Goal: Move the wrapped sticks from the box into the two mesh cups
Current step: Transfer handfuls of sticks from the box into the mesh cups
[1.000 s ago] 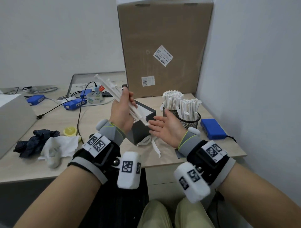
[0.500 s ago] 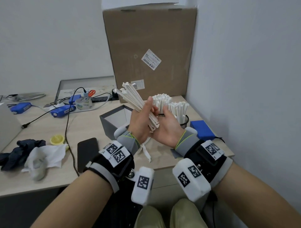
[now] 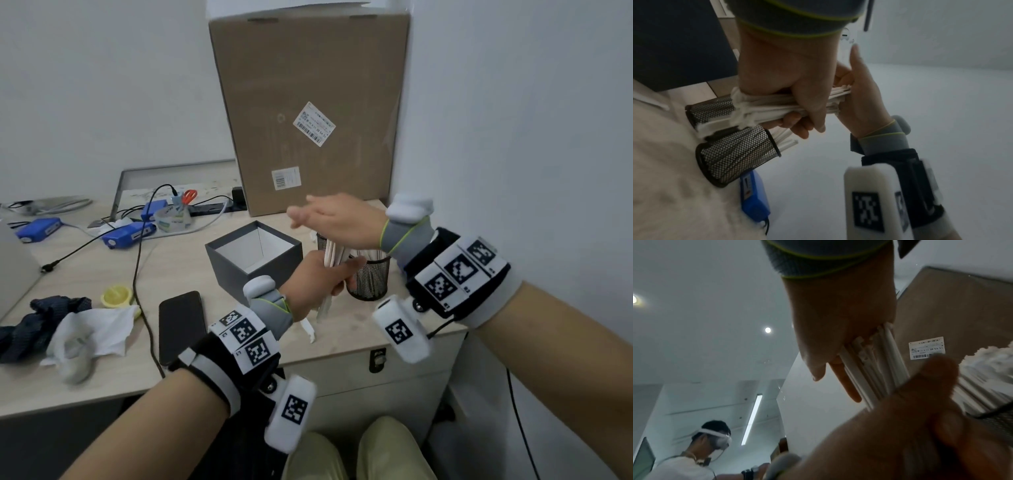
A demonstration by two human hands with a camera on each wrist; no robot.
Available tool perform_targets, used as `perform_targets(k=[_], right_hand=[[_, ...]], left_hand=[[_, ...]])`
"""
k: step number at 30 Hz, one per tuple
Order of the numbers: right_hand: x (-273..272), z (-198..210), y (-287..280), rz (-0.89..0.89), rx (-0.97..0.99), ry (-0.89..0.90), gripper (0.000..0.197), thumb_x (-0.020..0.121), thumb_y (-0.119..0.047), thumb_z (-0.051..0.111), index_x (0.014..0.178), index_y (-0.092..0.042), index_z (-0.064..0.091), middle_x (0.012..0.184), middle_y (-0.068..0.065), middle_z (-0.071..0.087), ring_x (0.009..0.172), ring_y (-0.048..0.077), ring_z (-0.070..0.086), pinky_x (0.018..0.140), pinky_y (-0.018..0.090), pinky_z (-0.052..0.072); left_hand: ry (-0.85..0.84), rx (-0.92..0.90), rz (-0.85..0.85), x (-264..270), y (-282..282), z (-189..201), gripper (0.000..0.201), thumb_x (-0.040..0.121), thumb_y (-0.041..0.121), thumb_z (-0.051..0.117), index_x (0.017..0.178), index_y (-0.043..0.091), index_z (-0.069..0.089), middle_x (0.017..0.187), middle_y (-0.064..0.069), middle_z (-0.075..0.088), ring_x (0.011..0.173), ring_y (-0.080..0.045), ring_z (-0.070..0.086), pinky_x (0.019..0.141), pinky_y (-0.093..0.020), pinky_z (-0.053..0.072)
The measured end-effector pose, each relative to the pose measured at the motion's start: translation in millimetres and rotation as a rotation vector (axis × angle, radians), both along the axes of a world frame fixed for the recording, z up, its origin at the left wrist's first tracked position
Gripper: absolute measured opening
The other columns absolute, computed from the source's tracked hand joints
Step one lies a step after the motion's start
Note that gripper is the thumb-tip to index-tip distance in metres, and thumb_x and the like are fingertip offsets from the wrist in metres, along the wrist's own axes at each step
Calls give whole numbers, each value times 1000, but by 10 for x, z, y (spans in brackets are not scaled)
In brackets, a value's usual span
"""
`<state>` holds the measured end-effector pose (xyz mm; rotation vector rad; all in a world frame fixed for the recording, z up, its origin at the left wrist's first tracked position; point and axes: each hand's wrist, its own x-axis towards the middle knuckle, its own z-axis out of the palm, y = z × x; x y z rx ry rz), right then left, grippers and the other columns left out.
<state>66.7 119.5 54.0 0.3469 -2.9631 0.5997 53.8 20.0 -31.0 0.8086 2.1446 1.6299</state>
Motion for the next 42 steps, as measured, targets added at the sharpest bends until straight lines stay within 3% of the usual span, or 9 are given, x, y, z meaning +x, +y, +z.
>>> perform_targets(k=[3,6,10,14,17,22,26,32,42], right_hand=[[47,-126,25,-43,-1,46,50,100,-48,28,123,-19,61,133,1,59,143,17,29,116,44,19],[98,-174,152,-143,-481,296,55,91,-54,48,136,-22,46,135,-2,55,129,12,46,109,38,36],[168,-307,229,-149,-905,11,63,81,-46,67,134,-20,44,117,0,62,108,8,60,82,20,45],[143,-401,232,-154,-910,68,17,86,-35,66,90,-20,72,88,-1,73,88,12,68,78,26,52],[102,-438,311,-200,-909,213,30,92,-28,55,79,-9,76,90,6,76,91,18,71,91,32,52],[133,-413,535,-305,-1187,258,37,93,-19,47,68,4,63,81,15,75,77,22,73,70,27,55],[148,-339,979,-428,-1335,379,39,91,-18,46,54,-10,57,62,12,72,74,26,69,86,34,52],[117,-373,1311,-525,-1346,370,32,89,-18,46,58,-13,51,53,9,69,65,20,68,85,32,47],[-190,-541,1177,-503,-1254,236,37,88,-20,44,52,-14,49,56,8,70,72,20,64,87,32,43]], left_hand=[[-14,12,11,-14,19,-64,32,91,28,61,67,7,56,60,-7,57,45,-12,37,48,-21,33],[35,86,108,-31,39,-20,34,93,27,59,66,6,55,55,-3,55,43,-9,39,48,-19,36],[108,193,176,-83,136,128,23,92,18,56,71,10,58,51,7,52,44,-4,45,49,-21,38],[296,112,136,-60,343,199,24,89,14,51,113,12,56,87,-1,61,71,6,59,64,-16,53],[353,31,77,-91,409,212,24,87,5,58,110,2,61,94,-12,68,85,-15,66,76,-27,56],[263,1,-85,-66,459,147,27,87,17,66,111,9,56,94,-4,63,80,-12,58,74,-29,51],[200,-2,47,-182,415,-128,40,88,27,65,124,17,50,118,2,54,105,-8,53,86,-18,45],[123,62,323,-404,389,-253,20,89,14,58,109,14,55,95,4,56,87,-10,55,70,-15,45],[109,-133,264,-388,531,-225,58,74,28,80,110,19,35,91,3,52,79,-7,53,63,-17,44]])
